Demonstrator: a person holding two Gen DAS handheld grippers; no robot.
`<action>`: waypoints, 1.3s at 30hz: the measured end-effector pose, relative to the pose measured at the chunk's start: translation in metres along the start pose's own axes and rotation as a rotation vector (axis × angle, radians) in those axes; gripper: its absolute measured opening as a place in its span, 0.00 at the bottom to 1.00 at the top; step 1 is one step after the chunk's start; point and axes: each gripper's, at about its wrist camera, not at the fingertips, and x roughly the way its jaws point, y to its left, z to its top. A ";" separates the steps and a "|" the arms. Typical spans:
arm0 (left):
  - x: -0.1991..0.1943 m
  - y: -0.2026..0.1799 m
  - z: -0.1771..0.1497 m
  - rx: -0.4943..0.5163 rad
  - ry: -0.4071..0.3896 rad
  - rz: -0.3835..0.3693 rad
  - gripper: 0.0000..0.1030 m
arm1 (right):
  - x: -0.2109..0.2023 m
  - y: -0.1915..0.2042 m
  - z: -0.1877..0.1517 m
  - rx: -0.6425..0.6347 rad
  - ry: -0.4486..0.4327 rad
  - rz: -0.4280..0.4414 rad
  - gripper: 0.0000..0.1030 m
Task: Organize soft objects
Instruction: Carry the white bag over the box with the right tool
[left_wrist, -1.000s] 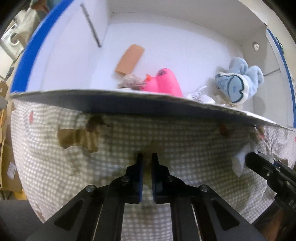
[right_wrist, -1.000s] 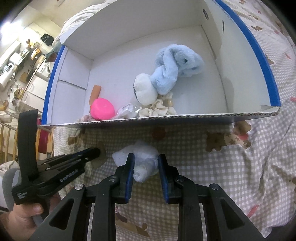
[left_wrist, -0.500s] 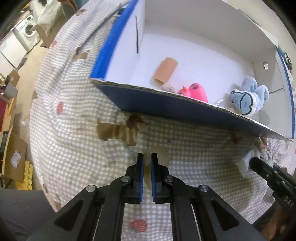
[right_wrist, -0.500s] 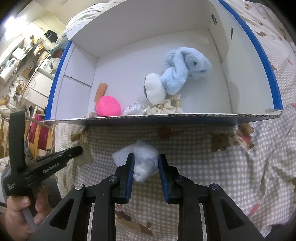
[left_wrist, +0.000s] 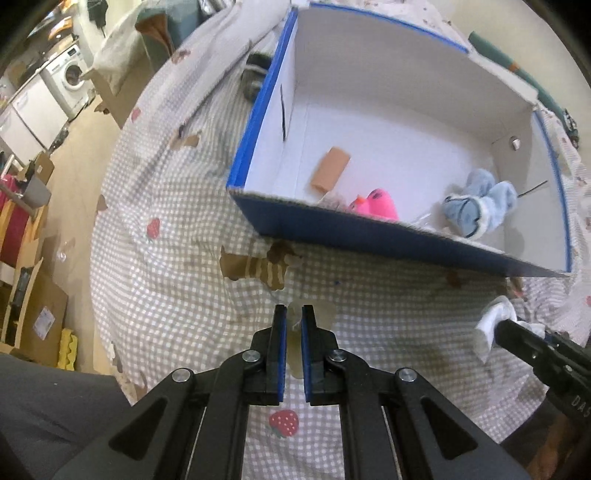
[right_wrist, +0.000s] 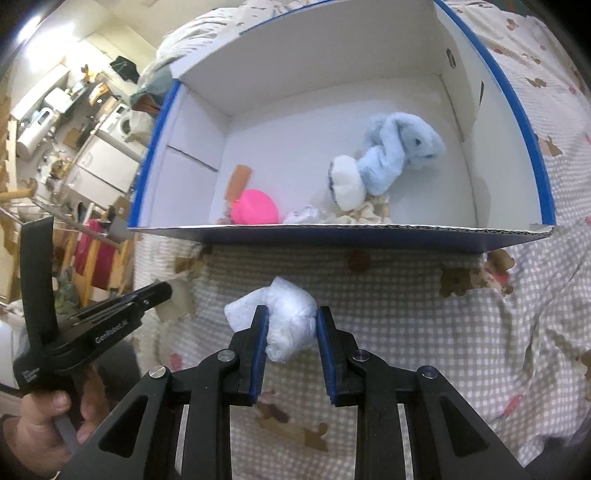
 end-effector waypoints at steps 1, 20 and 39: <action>-0.004 -0.003 0.002 0.004 -0.009 -0.005 0.06 | -0.005 0.002 0.000 -0.008 -0.008 0.006 0.27; -0.080 -0.019 0.062 0.093 -0.229 -0.023 0.06 | -0.076 0.006 0.042 -0.025 -0.188 0.058 0.27; -0.044 -0.033 0.113 0.130 -0.219 -0.018 0.06 | -0.046 -0.013 0.087 0.034 -0.206 0.032 0.27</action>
